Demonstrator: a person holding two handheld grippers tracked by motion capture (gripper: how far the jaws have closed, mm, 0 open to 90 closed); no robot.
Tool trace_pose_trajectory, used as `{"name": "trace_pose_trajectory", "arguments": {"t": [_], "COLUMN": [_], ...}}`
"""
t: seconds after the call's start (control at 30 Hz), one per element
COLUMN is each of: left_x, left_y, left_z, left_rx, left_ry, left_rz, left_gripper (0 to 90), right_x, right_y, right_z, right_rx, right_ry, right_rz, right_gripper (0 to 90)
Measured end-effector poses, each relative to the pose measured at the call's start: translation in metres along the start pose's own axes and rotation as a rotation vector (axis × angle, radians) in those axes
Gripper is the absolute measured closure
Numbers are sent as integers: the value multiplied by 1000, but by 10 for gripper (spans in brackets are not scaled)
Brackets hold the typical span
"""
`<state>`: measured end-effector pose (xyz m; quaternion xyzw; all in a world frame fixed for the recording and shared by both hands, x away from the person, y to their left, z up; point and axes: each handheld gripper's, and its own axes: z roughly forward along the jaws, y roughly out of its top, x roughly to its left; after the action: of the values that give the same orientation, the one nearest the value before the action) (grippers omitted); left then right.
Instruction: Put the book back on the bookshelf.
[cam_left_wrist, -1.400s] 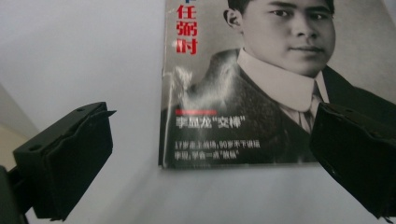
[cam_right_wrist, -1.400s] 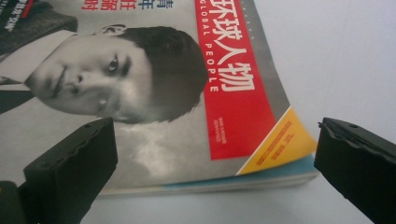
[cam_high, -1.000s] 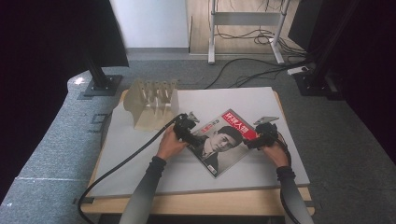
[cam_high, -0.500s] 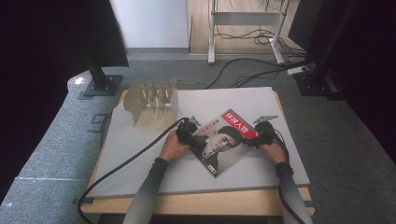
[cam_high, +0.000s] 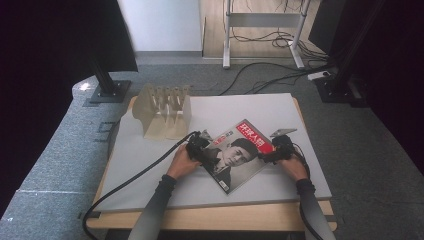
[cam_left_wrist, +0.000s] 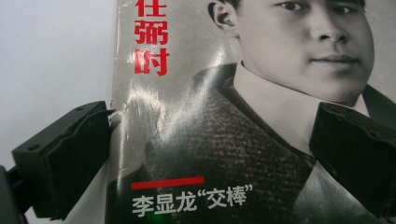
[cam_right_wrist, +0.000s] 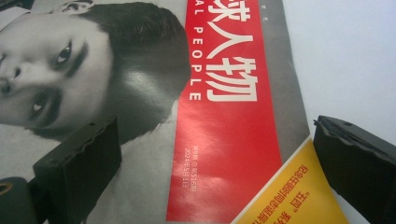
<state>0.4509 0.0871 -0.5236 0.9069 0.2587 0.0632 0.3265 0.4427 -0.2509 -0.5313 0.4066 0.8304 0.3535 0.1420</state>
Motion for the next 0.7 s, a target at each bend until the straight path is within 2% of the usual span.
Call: {"name": "trace_pose_trajectory", "arguments": {"t": [0.17, 0.2, 0.47, 0.63, 0.7], "left_x": [-8, -11, -30, -33, -34], "left_y": [-10, -16, -41, -45, -46], "left_z": [-9, -13, -33, -35, -35], "left_rx": [11, 10, 17, 5, 3], "left_ry": [3, 3, 6, 11, 13], "left_rz": [-2, -2, -8, -17, -18], "left_gripper": [0, 0, 0, 0, 0], "right_x": [12, 21, 52, 57, 58], "right_y": [-4, -6, -17, -20, -25], "right_z": [-3, -4, -11, -15, -22], "right_rx": [-1, -2, -7, -6, -8], "right_ry": [8, 13, 39, 38, 15], "right_rz": [-6, -17, -51, -47, -52], "right_gripper": [13, 8, 2, 0, 0]}}
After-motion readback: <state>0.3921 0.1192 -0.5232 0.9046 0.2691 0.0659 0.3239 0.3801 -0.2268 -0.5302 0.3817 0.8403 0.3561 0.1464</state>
